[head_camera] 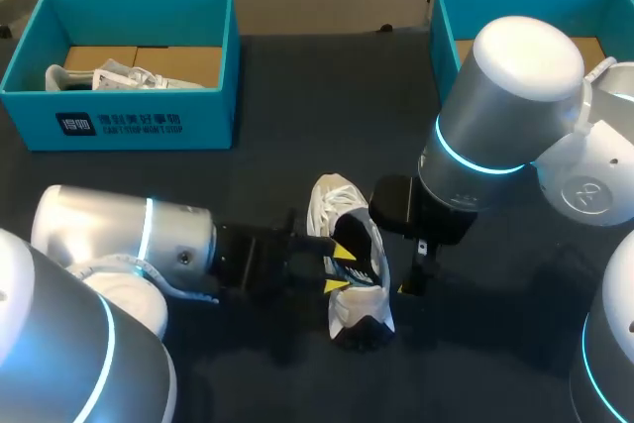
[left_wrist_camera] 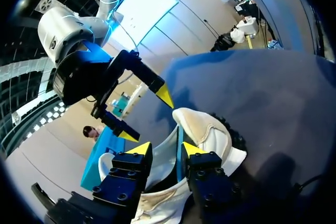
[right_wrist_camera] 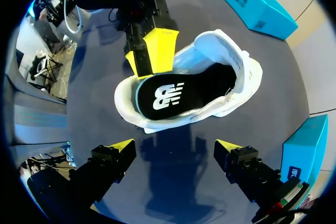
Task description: Take the shoe out of the shoebox, open the shoe tongue, remove and reinsert the insole, then place the shoe into the shoebox
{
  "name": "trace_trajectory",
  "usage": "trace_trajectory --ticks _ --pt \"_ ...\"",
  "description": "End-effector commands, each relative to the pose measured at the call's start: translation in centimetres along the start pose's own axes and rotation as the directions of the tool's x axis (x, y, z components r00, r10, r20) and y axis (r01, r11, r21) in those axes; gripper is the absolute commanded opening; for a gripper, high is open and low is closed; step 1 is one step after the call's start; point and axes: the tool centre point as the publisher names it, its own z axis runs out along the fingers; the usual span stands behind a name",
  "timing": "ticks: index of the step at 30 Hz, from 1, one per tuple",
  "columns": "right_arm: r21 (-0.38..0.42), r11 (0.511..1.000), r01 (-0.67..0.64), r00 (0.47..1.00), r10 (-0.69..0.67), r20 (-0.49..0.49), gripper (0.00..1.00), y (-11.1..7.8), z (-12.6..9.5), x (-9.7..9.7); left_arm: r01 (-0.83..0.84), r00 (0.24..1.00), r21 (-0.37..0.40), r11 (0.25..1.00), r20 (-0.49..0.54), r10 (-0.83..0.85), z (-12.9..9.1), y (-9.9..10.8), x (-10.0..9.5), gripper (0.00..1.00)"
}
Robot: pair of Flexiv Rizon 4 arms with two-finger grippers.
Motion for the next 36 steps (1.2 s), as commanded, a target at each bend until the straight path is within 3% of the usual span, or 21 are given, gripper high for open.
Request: trace_trajectory --ticks 1,22,30,36 --pt "0.000 1.000 -0.001 1.000 0.001 0.002 1.00 0.0 0.1 0.1 -0.005 1.000 -0.005 1.000 -0.017 0.005 -1.2 -0.5 -0.2 0.35" --pt "0.006 1.000 0.009 1.000 -0.009 0.007 1.00 -0.5 -0.4 -0.1 -0.064 0.985 -0.092 0.994 -0.168 0.048 -6.4 -0.2 -1.4 0.35" --pt "-0.004 0.998 0.059 0.998 -0.059 -0.023 1.00 -3.1 -2.0 -0.6 -0.117 0.946 -0.132 0.984 -0.317 0.070 -7.5 -0.2 -1.5 0.35" --pt "-0.011 0.998 0.065 0.998 -0.065 -0.012 1.00 -6.4 -3.2 -1.1 -0.139 0.901 -0.131 0.982 -0.428 0.071 -8.1 0.0 -1.4 0.34"
